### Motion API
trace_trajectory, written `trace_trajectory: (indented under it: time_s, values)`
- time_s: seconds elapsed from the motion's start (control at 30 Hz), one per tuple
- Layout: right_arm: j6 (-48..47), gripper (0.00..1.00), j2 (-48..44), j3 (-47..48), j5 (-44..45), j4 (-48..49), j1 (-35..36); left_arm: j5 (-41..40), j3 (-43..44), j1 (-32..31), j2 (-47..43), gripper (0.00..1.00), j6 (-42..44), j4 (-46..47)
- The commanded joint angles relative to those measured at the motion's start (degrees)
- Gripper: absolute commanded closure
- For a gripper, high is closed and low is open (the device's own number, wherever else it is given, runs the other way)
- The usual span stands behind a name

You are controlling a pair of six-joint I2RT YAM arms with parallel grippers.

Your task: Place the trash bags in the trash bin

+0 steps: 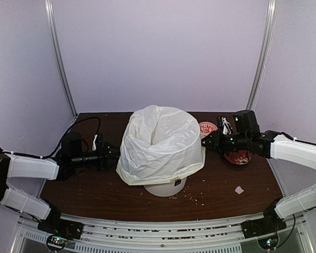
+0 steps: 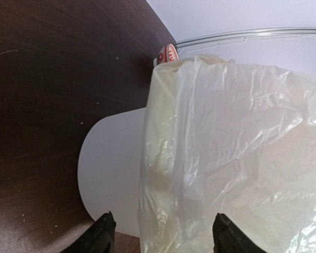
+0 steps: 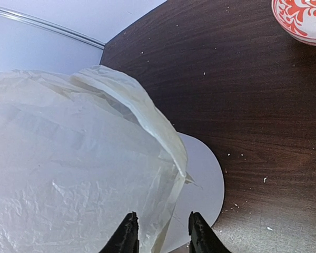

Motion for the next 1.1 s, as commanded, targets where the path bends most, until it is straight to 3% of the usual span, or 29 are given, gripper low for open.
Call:
trace_trajectory:
  time_s: [0.0, 0.17, 0.27, 0.4, 0.53, 0.67, 0.8, 1.07]
  values:
    - [1.7, 0.7, -0.8, -1.9, -1.1, 5.5, -0.4, 4.1, 3.3, -0.4, 5.6, 0.4, -1.8, 10.4]
    - [3.9, 0.93, 0.0, -5.0, -2.1, 11.1, -0.6, 4.0, 5.9, -0.6, 11.7, 0.76, -1.5, 12.3]
    - [6.3, 1.0, 0.1, -9.6, -5.4, 18.1, -1.5, 3.2, 5.8, -0.7, 13.8, 1.0, -1.8, 13.6]
    - [14.7, 1.0, -0.3, -21.5, -14.0, 42.1, -3.5, 3.5, 5.5, -1.1, 16.7, 1.0, -1.9, 15.3]
    - [21.9, 1.0, 2.1, -30.8, -16.1, 60.3, -5.8, 4.4, 5.3, -1.9, 20.0, 1.0, -1.7, 17.0]
    - [24.6, 0.99, 6.2, -33.7, -15.6, 67.4, -6.0, 3.8, 5.2, -2.7, 22.4, 1.0, -1.3, 17.4]
    - [23.5, 0.98, 9.2, -33.3, -15.7, 67.5, -6.0, 2.0, 5.9, -3.0, 23.8, 1.0, 2.5, 11.6]
    - [13.3, 1.0, 11.9, -27.7, -13.9, 48.5, -5.9, -7.0, 12.3, -3.2, 25.2, 1.0, 13.9, -10.2]
